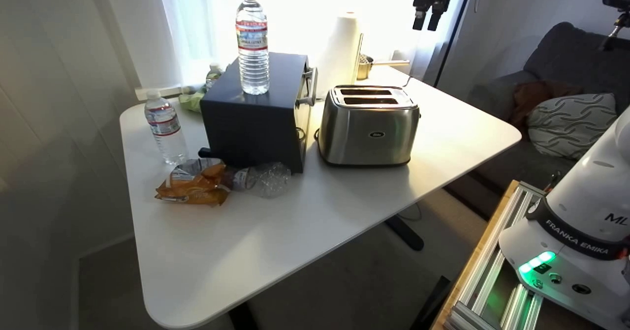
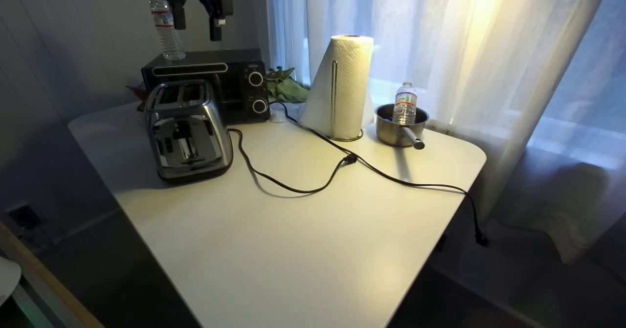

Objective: Move the silver holder to the right

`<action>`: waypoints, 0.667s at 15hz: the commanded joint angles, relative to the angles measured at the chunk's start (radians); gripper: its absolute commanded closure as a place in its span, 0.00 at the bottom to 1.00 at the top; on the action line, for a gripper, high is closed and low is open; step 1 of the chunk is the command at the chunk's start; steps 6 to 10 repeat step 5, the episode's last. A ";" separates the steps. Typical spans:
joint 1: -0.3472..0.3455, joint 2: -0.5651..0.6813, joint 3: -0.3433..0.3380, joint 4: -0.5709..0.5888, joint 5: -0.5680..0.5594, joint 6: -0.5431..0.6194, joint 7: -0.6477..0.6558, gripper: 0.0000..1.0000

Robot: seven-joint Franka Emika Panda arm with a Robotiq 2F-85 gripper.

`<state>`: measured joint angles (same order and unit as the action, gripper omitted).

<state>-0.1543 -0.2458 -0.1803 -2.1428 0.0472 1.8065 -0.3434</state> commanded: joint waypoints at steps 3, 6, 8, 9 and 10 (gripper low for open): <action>0.009 -0.002 -0.011 -0.001 -0.002 -0.004 -0.009 0.00; 0.010 -0.002 -0.011 -0.001 -0.002 -0.005 -0.010 0.00; 0.010 -0.002 -0.011 -0.001 -0.002 -0.005 -0.010 0.00; 0.010 -0.002 -0.011 -0.001 -0.002 -0.005 -0.010 0.00; 0.010 -0.002 -0.011 -0.001 -0.002 -0.005 -0.010 0.00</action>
